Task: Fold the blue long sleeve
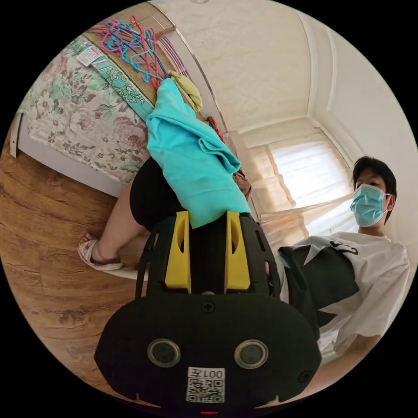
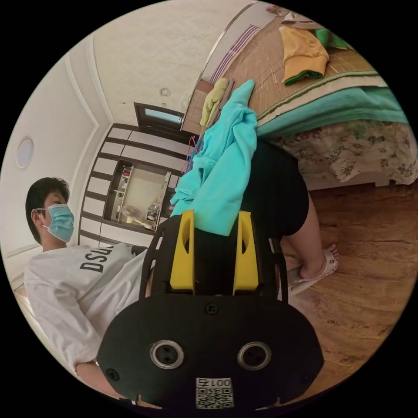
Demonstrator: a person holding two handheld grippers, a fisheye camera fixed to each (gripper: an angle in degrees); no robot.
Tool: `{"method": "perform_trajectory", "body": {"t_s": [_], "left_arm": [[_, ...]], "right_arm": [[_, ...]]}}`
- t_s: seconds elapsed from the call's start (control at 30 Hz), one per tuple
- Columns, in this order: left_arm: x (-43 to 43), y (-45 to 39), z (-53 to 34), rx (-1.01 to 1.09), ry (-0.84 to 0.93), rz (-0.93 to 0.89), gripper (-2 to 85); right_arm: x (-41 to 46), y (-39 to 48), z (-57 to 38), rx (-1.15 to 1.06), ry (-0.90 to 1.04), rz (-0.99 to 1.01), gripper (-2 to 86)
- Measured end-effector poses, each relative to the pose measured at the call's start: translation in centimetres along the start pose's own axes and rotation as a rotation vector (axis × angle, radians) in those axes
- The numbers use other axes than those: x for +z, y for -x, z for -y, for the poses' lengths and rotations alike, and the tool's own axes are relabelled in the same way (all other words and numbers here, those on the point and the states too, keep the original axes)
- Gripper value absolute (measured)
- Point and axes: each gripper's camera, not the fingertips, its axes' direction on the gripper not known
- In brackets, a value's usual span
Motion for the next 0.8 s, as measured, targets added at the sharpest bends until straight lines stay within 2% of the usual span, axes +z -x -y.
{"method": "perform_trajectory", "body": {"t_s": [0.13, 0.3, 0.4, 0.47, 0.63, 0.8], "left_arm": [[-1.9, 0.2, -1.9, -0.049, -0.132, -0.089, 4.2], [-3.0, -1.1, -4.1, -0.038, -0.216, -0.099, -0.5], [-2.8, -2.9, -4.8, -0.019, -0.228, -0.062, -0.8], [-2.7, -4.8, -5.1, 0.015, -0.253, -0.020, -0.8], [-2.2, -12.4, -5.2, 0.190, -0.290, 0.210, -0.9], [-0.2, -18.4, -5.2, 0.359, -0.253, 0.357, -0.9]], "right_arm": [[-1.1, 0.6, -0.3, -0.014, 0.020, -0.105, 8.6], [-3.0, -0.1, -1.2, 0.012, -0.058, -0.026, 2.2], [-3.6, 0.7, -1.4, -0.011, -0.095, -0.001, 2.0], [-3.8, 1.8, -1.3, -0.045, -0.102, -0.015, 2.4], [-4.2, 7.5, -1.1, -0.221, -0.086, -0.232, 1.9], [-6.7, 10.5, -1.1, -0.311, -0.195, -0.184, 1.7]]}}
